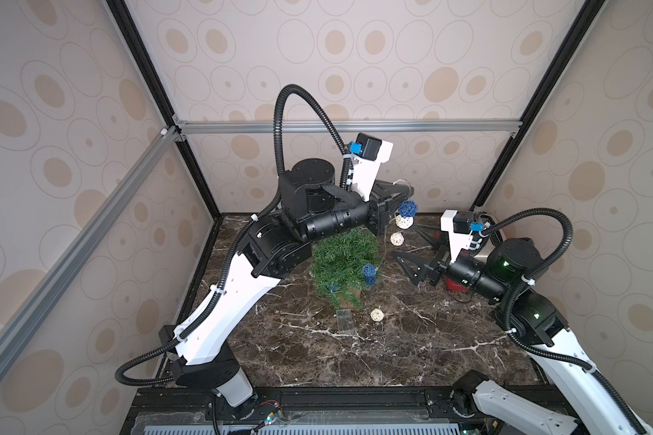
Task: Remove string lights from the small christmas tree
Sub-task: Remove the light string from the Christmas tree.
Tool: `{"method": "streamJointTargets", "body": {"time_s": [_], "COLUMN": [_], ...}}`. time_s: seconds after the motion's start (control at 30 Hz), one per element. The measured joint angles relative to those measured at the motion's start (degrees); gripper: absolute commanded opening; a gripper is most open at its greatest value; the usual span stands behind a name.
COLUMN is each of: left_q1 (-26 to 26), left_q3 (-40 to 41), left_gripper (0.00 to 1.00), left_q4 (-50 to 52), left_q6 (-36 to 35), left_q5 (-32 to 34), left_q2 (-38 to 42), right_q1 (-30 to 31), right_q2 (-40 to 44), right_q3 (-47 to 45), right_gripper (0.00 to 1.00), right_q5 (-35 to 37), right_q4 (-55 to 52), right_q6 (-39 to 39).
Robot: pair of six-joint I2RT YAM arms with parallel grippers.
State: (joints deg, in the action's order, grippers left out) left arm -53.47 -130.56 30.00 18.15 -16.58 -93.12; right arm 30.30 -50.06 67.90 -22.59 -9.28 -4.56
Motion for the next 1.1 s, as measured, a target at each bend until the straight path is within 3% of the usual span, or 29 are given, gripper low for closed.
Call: {"method": "streamJointTargets", "body": {"time_s": [0.13,0.43,0.53,0.63,0.87,1.03,1.1], "left_q1": [0.0,0.0,0.0,0.0,0.0,0.0,0.0], "left_q3": [-0.6,-4.0,-5.7,-5.9,-5.9,-5.9,-5.9], "left_gripper": [0.0,0.0,0.0,0.0,0.0,0.0,0.0], "left_q4": [0.9,1.9,1.8,1.4,0.1,-0.5,-0.4], "left_q6": [0.0,0.0,0.1,0.6,1.8,1.7,1.7], "left_q5": [-0.3,-0.4,-0.2,0.4,2.9,5.2,5.9], "left_q2": [-0.1,-2.8,-4.3,-5.1,-5.6,-5.6,-5.6], "right_q1": [0.0,0.0,0.0,0.0,0.2,0.2,0.3], "right_q2": [-1.9,-8.9,-10.0,-10.5,-11.0,-11.1,-11.3], "right_q3": [3.1,7.3,6.8,5.8,4.6,4.5,4.5], "right_gripper": [0.98,0.99,0.92,0.83,0.44,0.31,0.16], "right_q5": [-0.4,-10.8,-12.5,-13.3,-12.7,-10.7,-9.7], "right_q4": [-0.8,1.6,3.7,5.8,7.5,7.1,6.9], "right_q6": [1.2,-0.7,-2.8,-4.7,-6.9,-6.8,-6.6]}}
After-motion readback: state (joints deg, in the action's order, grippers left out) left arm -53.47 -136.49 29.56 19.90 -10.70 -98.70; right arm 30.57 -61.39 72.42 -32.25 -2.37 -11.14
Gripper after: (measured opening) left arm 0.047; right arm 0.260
